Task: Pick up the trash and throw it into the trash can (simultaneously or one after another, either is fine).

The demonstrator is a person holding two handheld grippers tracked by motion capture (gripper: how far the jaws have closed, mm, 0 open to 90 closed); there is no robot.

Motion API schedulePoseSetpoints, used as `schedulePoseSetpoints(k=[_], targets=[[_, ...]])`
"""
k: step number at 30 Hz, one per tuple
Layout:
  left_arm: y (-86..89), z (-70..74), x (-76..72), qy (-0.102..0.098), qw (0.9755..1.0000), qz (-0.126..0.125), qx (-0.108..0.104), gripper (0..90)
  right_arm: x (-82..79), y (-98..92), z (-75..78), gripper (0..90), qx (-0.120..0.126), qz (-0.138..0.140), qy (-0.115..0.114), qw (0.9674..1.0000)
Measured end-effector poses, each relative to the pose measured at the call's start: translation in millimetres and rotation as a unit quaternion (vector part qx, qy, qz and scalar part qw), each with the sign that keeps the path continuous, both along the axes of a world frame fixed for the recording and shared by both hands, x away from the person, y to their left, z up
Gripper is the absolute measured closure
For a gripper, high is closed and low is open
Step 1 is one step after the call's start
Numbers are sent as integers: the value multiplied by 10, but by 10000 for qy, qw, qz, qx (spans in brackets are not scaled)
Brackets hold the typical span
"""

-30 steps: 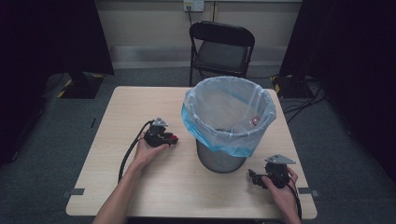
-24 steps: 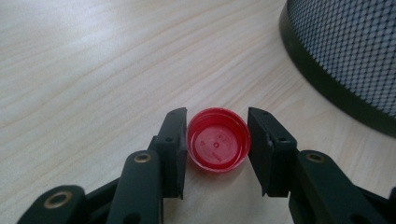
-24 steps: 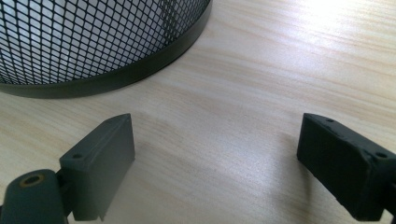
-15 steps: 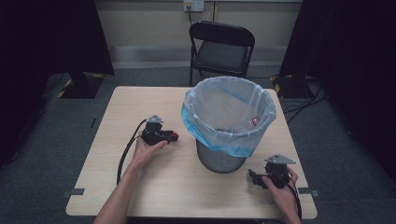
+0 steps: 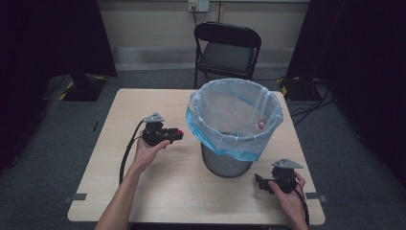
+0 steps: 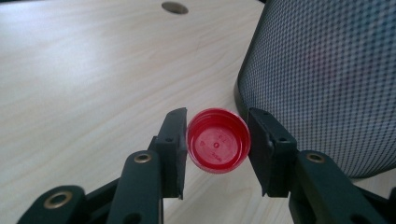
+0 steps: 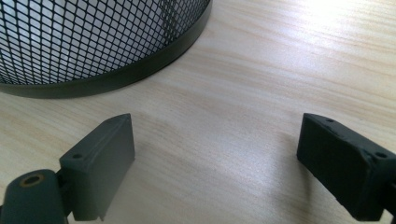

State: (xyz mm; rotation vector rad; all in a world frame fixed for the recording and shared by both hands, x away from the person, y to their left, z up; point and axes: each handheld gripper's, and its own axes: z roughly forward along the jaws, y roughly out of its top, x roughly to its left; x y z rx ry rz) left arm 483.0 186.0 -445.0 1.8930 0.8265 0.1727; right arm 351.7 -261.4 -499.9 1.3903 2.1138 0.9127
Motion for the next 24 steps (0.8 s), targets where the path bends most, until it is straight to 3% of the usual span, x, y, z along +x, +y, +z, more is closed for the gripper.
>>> schedulePoseSetpoints(k=[5, 13, 24], targets=[[12, 130, -30, -185, 9996, -73, -193, 595, 0, 0, 0, 105, 1, 0, 1, 10000], [103, 207, -67, -309, 9993, 28, -230, 595, 0, 0, 0, 105, 0, 0, 1, 10000], [174, 563, -177, -795, 9956, -4, -492, 595, 0, 0, 0, 105, 0, -1, 0, 10000]])
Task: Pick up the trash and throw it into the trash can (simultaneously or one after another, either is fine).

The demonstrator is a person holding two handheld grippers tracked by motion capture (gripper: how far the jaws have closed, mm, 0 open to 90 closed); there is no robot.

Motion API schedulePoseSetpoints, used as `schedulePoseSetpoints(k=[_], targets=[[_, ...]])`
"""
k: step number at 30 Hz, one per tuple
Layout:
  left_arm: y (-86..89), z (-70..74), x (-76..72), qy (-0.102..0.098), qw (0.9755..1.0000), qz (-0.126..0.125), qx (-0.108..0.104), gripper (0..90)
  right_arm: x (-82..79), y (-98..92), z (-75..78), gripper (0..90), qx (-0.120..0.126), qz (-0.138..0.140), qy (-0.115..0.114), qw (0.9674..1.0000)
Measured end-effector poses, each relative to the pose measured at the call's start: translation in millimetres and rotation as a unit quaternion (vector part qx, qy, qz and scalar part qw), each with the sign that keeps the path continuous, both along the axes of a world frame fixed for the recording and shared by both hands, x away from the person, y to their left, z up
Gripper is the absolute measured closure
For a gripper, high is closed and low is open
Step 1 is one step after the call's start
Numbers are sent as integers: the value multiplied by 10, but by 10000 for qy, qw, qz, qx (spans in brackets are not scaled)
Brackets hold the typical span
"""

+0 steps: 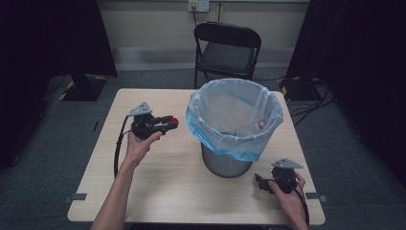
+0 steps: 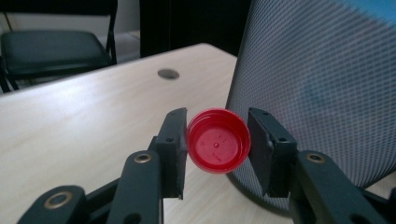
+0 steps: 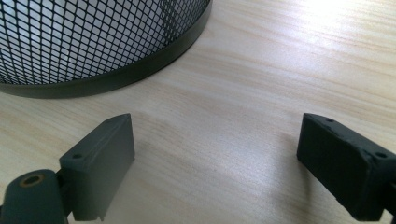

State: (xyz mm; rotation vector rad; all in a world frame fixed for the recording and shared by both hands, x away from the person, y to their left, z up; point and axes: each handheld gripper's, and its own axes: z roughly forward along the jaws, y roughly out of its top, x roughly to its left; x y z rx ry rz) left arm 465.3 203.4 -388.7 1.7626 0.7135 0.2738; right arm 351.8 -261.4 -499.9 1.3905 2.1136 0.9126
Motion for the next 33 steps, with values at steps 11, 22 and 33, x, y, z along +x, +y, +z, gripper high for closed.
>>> schedulePoseSetpoints(k=[11, 22, 33], targets=[[15, 266, -23, -287, 9992, 22, -279, 595, 0, 0, 0, 105, 1, 1, 1, 10000], [25, 521, -40, -538, 9981, -6, -306, 595, 0, 0, 0, 104, 4, -2, 3, 10000], [33, 716, -55, -608, 9968, -46, -510, 595, 0, 0, 0, 105, 4, -3, 6, 10000]])
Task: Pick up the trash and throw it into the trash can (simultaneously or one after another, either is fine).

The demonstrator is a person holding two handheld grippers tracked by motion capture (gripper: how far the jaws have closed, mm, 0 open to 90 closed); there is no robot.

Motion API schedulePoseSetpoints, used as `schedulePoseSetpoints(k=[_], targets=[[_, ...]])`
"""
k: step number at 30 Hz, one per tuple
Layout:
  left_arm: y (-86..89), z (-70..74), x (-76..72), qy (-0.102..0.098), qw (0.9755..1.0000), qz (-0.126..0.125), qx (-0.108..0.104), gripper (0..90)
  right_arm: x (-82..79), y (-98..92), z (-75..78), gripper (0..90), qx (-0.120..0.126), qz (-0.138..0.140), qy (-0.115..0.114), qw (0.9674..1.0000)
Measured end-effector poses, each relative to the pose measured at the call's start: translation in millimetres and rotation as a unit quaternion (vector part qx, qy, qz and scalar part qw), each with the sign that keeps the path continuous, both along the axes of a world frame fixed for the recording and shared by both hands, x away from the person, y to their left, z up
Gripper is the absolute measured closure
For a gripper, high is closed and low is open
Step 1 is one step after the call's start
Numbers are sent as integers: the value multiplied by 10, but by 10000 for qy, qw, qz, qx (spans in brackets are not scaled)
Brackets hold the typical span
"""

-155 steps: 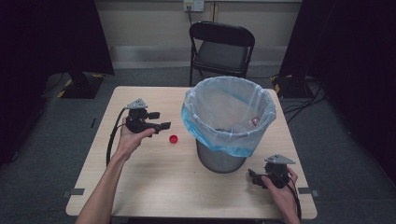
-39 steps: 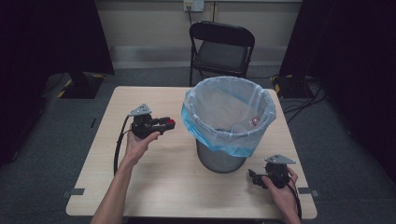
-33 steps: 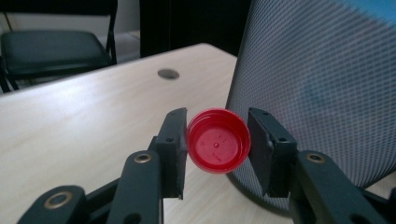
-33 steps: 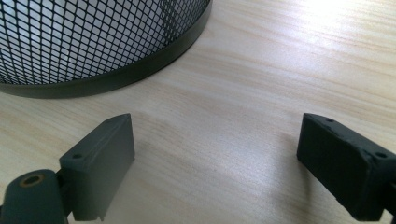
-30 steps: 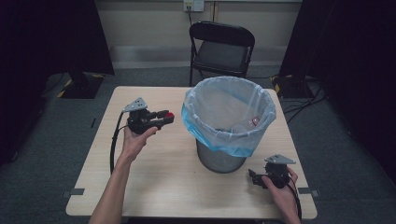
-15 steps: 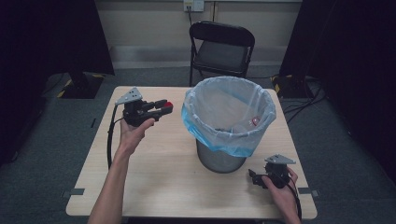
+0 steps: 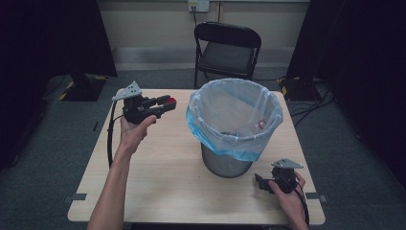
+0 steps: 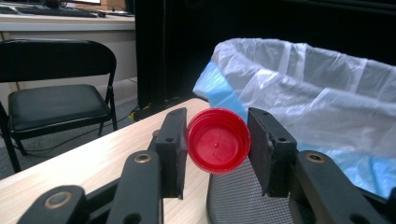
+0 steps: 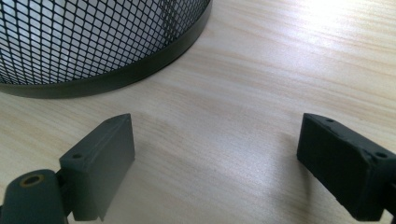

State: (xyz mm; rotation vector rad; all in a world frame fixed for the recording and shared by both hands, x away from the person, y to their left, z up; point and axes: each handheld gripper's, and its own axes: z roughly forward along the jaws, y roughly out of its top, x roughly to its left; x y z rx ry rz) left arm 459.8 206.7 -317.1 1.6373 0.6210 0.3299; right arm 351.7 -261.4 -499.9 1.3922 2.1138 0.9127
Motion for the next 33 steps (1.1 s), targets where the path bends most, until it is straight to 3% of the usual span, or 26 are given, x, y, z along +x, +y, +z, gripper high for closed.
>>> schedulePoseSetpoints(k=[5, 9, 12, 15, 20, 33], targets=[[-19, 112, -6, -82, 9998, -57, -147, 595, 1, 0, 0, 105, -3, 3, -5, 10000], [-56, 232, -8, -178, 9997, -105, -126, 596, 0, 0, 0, 104, 1, -1, -2, 10000], [-76, 320, -68, -303, 9993, -190, -129, 595, 1, -1, 0, 104, -4, 4, -3, 10000], [-99, 423, -132, -442, 9983, -254, -276, 595, 0, 0, 0, 105, 1, -1, -2, 10000], [-129, 518, -146, -528, 9979, -300, -229, 595, 1, -1, 0, 104, -4, 4, -5, 10000], [-271, 761, -193, -682, 9957, -500, -384, 595, 1, -1, 0, 104, -5, 4, -3, 10000]])
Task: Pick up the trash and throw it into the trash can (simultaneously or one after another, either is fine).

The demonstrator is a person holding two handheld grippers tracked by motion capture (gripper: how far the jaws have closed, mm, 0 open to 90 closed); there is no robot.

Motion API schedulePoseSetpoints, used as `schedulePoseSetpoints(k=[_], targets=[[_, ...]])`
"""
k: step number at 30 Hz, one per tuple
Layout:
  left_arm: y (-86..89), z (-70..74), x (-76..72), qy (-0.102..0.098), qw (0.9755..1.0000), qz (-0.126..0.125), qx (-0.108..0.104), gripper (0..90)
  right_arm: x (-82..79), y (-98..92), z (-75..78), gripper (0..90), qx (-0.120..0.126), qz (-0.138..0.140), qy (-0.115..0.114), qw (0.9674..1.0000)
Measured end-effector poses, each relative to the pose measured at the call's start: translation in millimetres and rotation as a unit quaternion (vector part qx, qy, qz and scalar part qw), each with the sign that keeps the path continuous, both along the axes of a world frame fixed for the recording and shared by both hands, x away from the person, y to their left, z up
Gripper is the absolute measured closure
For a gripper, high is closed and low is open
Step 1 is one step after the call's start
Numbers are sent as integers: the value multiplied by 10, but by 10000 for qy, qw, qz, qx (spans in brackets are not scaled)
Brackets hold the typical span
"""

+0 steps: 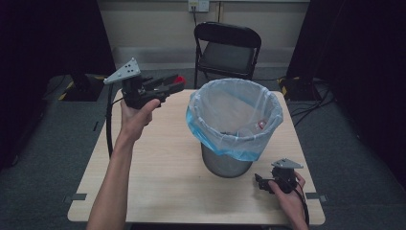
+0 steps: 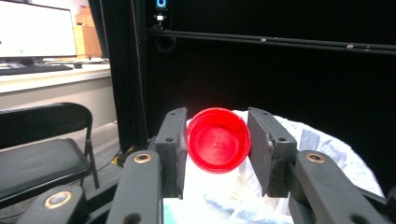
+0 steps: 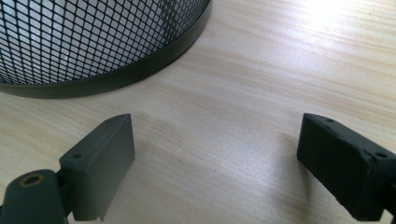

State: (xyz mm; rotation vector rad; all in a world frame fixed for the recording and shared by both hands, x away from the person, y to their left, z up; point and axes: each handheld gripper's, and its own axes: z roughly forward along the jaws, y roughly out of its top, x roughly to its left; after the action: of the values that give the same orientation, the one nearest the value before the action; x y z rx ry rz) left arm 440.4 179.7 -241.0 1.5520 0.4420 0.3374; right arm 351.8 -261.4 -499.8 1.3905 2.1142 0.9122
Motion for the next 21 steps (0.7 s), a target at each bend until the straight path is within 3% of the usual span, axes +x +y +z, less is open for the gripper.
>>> schedulePoseSetpoints(k=[8, 20, 21], targets=[[-170, 75, 15, -47, 9998, -29, 166, 595, -1, 1, 0, 105, 3, -5, 0, 10000], [-427, 155, 43, 71, 9989, -431, 162, 595, 0, 0, 0, 104, 1, -1, -2, 10000], [-473, 154, 43, 120, 9982, -579, 88, 595, 0, 0, 0, 105, 1, -1, -2, 10000]])
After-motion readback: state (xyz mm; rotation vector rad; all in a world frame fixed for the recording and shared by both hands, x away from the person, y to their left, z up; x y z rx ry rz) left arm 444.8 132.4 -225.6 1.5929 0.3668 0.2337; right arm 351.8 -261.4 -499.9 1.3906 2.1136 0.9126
